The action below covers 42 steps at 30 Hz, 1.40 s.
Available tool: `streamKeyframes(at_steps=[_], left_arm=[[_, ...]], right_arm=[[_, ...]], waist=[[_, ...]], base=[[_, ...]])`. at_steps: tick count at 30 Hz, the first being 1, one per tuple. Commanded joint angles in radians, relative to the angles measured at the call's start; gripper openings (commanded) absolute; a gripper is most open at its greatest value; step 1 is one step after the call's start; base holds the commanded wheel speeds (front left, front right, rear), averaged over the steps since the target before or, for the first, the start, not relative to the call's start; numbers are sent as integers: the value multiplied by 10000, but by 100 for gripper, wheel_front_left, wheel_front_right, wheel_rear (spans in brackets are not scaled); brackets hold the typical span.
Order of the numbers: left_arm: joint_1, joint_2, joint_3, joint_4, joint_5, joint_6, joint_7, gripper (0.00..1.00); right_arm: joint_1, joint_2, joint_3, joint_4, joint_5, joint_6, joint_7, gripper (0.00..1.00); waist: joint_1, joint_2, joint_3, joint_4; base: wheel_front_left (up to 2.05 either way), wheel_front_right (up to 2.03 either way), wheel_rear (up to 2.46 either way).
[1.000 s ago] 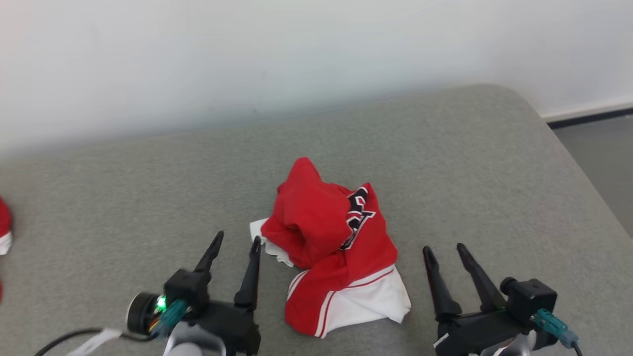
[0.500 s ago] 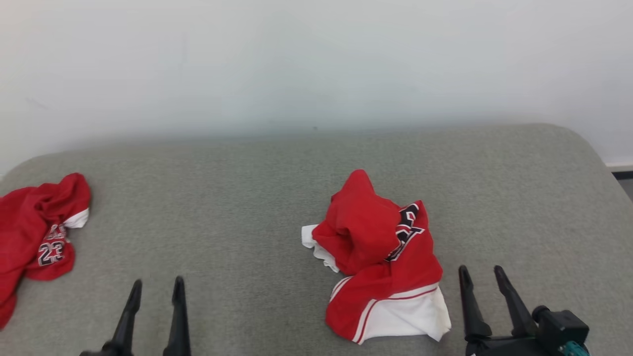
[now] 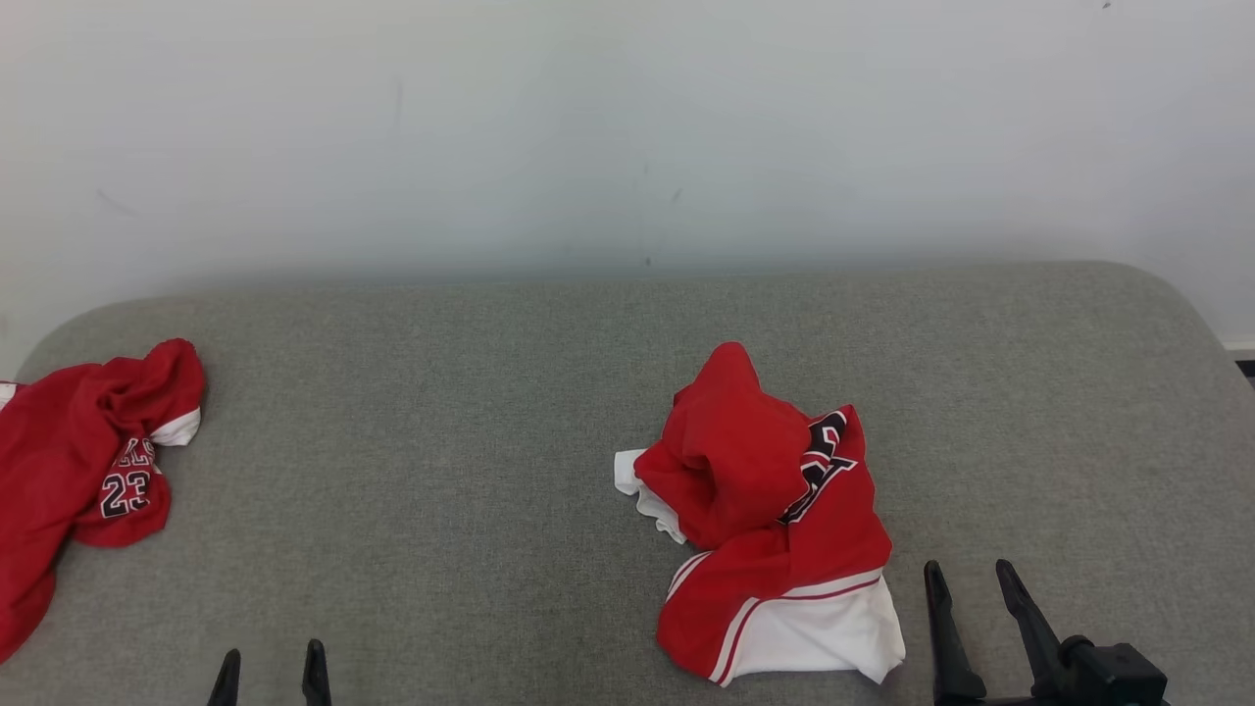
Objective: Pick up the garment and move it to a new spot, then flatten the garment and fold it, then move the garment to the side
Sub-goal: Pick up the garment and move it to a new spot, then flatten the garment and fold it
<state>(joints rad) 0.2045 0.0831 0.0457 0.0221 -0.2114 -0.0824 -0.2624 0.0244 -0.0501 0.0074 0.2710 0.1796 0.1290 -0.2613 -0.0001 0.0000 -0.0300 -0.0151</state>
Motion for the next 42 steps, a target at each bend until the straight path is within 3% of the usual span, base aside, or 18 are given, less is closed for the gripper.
streamKeyframes(at_steps=[1, 29, 36, 42], left_arm=[[71, -51, -4, 35, 136, -53, -26, 100], [-131, -277, -464, -82, 388, -376, -25, 100], [-655, -269, -1221, 394, 64, -452, -27, 100], [-1594, -8, -2514, 1497, -376, -473, 196, 100]], right_arm=[[108, -5, 5, 4, -14, 34, -29, 100], [-228, -9, 404, 120, 461, 34, 19, 100], [-438, -6, 611, -33, 531, 34, 104, 100], [-541, -6, 755, -129, 611, 34, 120, 100]], waist=[[1, 0, 16, -29], [1, 0, 238, -600], [1, 0, 447, -1340], [1, 0, 720, -2287]], base=[[0, 0, 0], [0, 0, 0], [0, 0, 0], [0, 0, 0]])
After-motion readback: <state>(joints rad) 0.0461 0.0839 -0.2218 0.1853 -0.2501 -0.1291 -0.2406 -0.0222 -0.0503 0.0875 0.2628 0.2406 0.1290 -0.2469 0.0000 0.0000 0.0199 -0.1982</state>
